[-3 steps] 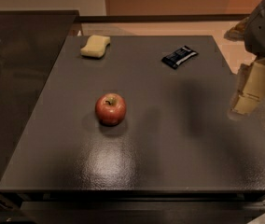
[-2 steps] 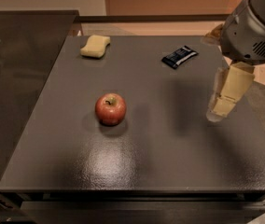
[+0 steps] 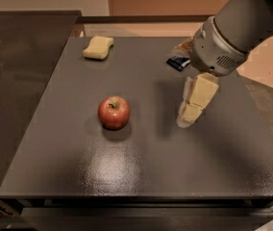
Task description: Pick apple
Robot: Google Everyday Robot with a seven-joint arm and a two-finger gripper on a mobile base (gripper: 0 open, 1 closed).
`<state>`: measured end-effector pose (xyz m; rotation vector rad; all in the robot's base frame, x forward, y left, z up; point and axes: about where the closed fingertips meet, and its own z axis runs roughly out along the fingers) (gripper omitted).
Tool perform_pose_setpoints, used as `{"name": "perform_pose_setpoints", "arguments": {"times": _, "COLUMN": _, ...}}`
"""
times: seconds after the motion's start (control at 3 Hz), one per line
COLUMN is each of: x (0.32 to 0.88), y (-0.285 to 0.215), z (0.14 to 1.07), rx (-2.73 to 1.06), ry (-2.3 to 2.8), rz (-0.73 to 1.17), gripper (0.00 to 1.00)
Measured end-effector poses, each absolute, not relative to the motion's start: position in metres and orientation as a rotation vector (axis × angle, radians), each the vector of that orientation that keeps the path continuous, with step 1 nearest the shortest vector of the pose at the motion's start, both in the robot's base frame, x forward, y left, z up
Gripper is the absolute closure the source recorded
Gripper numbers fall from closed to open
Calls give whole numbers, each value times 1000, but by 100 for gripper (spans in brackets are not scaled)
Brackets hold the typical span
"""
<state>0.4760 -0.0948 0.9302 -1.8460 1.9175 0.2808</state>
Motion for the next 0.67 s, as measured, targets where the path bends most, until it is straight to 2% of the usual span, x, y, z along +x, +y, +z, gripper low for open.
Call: {"name": "perform_pose_setpoints", "arguments": {"times": 0.67, "x": 486, "y": -34, "z": 907, "rx": -1866, "ry": 1793, "rz": 402, "gripper": 0}}
